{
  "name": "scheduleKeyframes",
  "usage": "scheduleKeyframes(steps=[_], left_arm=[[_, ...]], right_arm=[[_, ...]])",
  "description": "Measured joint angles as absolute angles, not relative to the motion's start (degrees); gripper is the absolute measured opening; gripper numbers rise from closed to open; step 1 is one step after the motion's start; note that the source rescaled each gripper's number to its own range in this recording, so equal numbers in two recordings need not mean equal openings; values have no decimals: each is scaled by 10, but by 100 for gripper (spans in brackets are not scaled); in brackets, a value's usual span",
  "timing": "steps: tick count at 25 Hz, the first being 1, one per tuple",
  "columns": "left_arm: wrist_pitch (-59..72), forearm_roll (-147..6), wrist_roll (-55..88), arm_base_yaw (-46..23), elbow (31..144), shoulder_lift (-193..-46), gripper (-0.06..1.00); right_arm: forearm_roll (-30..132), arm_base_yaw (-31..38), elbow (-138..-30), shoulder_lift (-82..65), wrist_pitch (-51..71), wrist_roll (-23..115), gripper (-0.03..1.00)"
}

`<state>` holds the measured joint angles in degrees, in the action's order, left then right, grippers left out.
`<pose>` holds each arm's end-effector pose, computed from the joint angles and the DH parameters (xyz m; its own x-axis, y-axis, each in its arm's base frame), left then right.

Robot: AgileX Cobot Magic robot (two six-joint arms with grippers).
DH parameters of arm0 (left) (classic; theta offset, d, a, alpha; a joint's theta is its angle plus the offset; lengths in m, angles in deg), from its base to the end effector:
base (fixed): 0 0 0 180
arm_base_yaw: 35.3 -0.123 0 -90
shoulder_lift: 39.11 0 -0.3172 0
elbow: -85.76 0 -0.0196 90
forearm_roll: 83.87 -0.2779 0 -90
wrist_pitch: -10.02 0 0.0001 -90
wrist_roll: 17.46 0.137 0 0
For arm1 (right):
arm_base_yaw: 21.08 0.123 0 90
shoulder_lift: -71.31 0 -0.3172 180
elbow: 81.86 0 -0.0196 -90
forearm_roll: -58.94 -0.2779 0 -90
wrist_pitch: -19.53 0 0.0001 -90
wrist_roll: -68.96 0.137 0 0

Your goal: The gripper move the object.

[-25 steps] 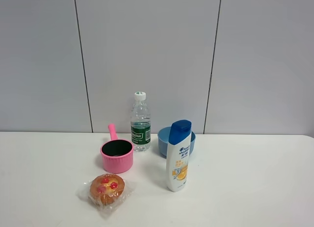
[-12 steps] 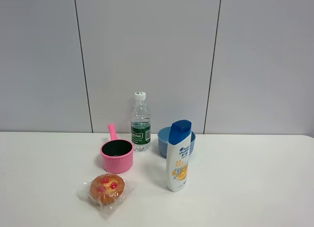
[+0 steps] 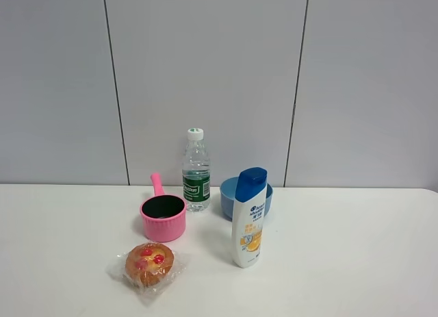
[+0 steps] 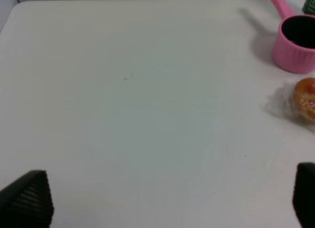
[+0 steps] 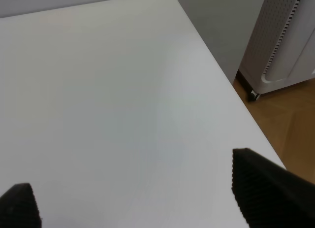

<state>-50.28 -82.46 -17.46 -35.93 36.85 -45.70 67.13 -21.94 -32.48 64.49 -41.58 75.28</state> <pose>0.0261 -0.0026 0.2733 -0.4352 -0.0170 -0.9002 0.0029 0.9998 -0.0203 0.0258 -0.0175 0.2696 -0.4494 0.0473 -0.8921 0.1444 0.9893 -0.0203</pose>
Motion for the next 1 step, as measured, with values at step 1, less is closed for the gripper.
scheduleKeyframes(steps=[1], left_arm=[[-503,-825,-175,-359,369,-457,100]], right_arm=[[671,-219,-325,645,-416,753,60]])
